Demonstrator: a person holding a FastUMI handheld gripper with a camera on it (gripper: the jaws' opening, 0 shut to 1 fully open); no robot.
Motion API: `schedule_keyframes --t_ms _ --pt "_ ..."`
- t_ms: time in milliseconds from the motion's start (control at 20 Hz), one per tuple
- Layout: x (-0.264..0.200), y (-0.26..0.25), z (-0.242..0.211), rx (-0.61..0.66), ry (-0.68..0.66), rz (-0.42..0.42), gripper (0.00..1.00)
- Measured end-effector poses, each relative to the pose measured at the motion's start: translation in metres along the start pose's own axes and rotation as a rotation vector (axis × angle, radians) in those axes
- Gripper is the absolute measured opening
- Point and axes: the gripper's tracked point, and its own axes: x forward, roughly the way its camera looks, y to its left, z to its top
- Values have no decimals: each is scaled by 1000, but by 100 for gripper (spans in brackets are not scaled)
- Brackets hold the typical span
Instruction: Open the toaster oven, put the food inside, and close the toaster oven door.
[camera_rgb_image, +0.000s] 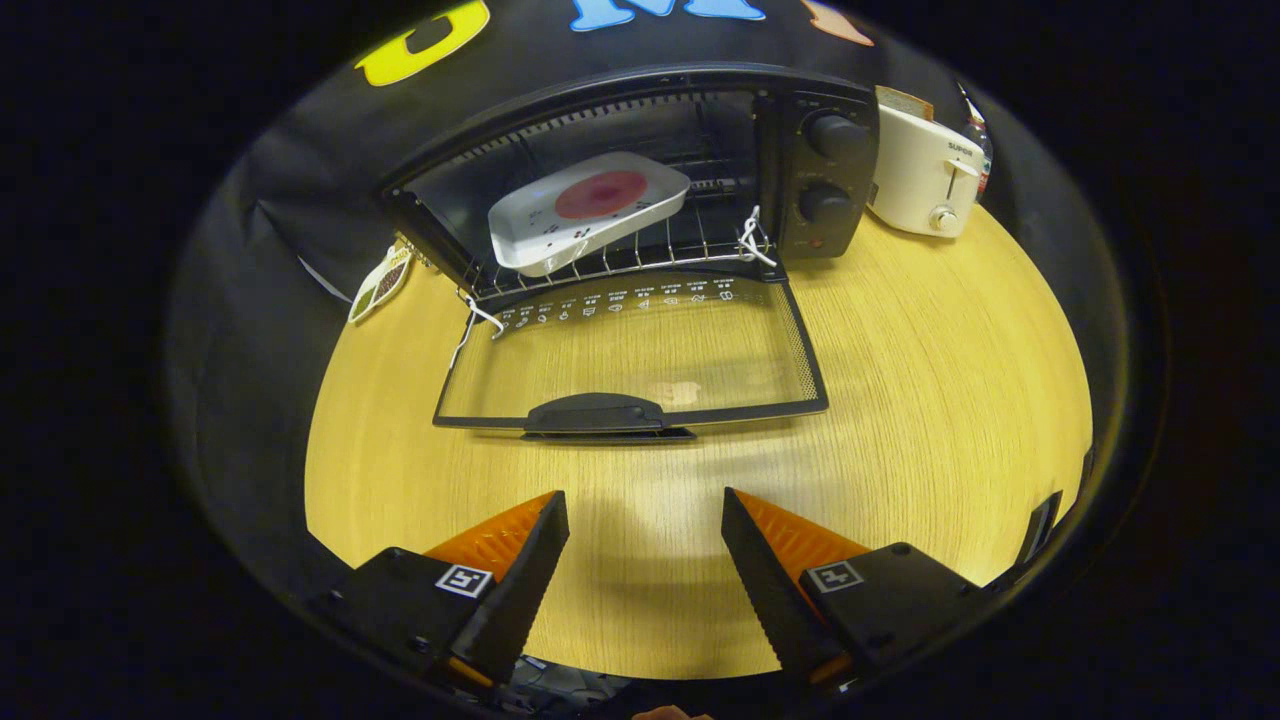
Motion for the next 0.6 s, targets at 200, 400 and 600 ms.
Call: schedule_keyframes --t_ms 200,400,600 --pt "22 9 6 -61 -29 -42 99" --pt "40 7 18 -85 -33 -106 99" --pt "50 7 17 -94 -8 -146 99"
